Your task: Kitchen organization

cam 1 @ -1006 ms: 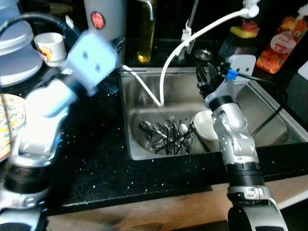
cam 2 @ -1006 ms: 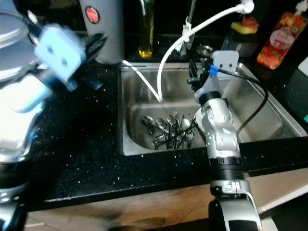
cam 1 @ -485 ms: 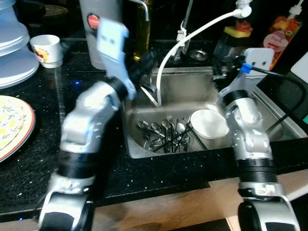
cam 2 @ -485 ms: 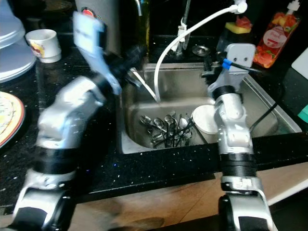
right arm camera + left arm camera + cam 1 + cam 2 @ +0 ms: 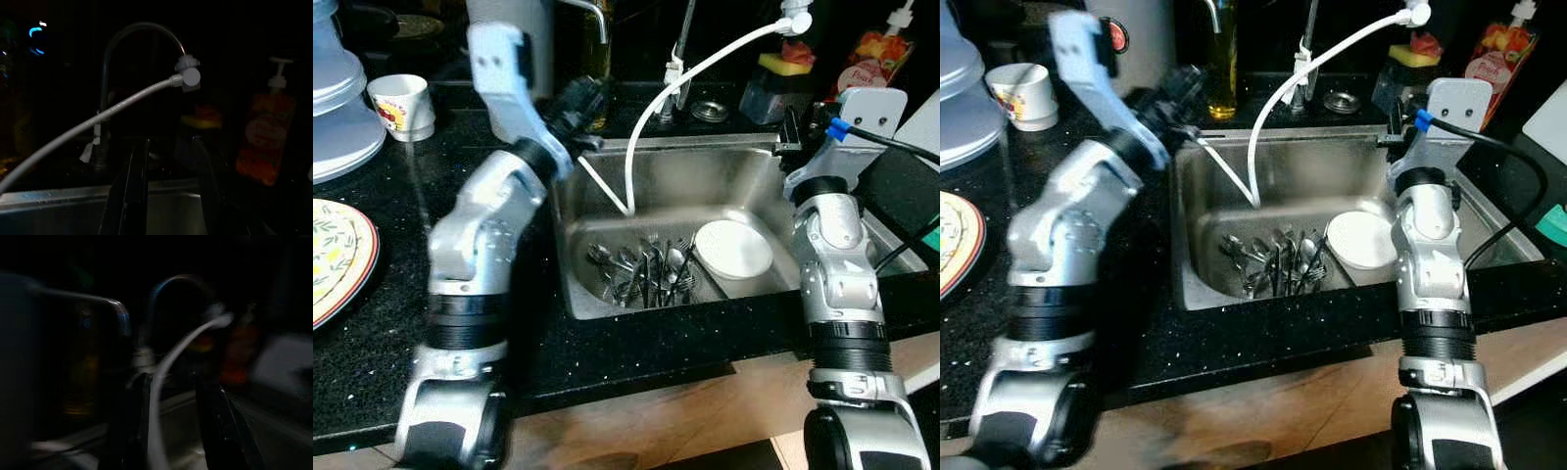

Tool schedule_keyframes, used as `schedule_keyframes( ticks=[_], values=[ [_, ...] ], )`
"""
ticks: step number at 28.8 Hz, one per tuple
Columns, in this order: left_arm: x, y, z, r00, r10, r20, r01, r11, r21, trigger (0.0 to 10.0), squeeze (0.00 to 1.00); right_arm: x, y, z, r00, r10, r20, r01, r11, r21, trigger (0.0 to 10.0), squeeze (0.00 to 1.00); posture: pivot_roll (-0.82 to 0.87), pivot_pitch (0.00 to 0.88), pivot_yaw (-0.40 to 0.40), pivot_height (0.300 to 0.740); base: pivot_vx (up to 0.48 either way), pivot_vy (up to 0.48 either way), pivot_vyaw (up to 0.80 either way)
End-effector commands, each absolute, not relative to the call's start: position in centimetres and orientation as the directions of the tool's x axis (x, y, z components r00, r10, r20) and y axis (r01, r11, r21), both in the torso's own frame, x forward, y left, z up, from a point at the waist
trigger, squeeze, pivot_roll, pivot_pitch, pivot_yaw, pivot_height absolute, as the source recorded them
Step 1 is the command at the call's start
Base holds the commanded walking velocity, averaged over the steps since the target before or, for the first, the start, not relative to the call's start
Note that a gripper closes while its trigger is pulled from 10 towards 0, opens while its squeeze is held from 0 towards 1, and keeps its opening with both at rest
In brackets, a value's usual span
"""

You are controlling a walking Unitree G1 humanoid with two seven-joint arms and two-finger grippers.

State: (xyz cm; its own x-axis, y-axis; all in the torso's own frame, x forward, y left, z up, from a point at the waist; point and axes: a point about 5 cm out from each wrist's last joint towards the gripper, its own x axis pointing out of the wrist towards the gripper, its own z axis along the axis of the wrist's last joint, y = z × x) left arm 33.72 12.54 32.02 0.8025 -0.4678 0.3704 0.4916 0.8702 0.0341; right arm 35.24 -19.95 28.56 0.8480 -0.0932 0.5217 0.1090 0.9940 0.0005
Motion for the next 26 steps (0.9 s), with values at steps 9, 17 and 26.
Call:
schedule_keyframes(
  ticks=[9,17,26],
  values=[
    [30.5,17.2,27.8,0.952,-0.287,0.110,0.220,0.887,0.407,10.0,0.00,34.7,-18.3,27.4,0.854,-0.042,0.518,0.035,0.999,0.023,10.0,0.00,0.21,0.049,-0.032,0.740,0.000,0.000,0.00],
    [30.6,20.3,26.5,0.995,-0.026,0.093,-0.006,0.943,0.334,10.0,0.00,35.1,-17.1,27.2,0.862,0.007,0.507,-0.028,0.999,0.032,10.0,0.00,0.23,0.047,-0.039,0.740,0.000,0.000,0.00],
    [31.0,17.5,26.7,0.977,-0.116,0.178,0.060,0.953,0.296,10.0,0.00,35.1,-16.8,26.3,0.884,0.006,0.468,-0.039,0.997,0.060,10.0,0.00,0.20,0.028,-0.027,0.740,0.000,0.000,0.00]
  ],
)
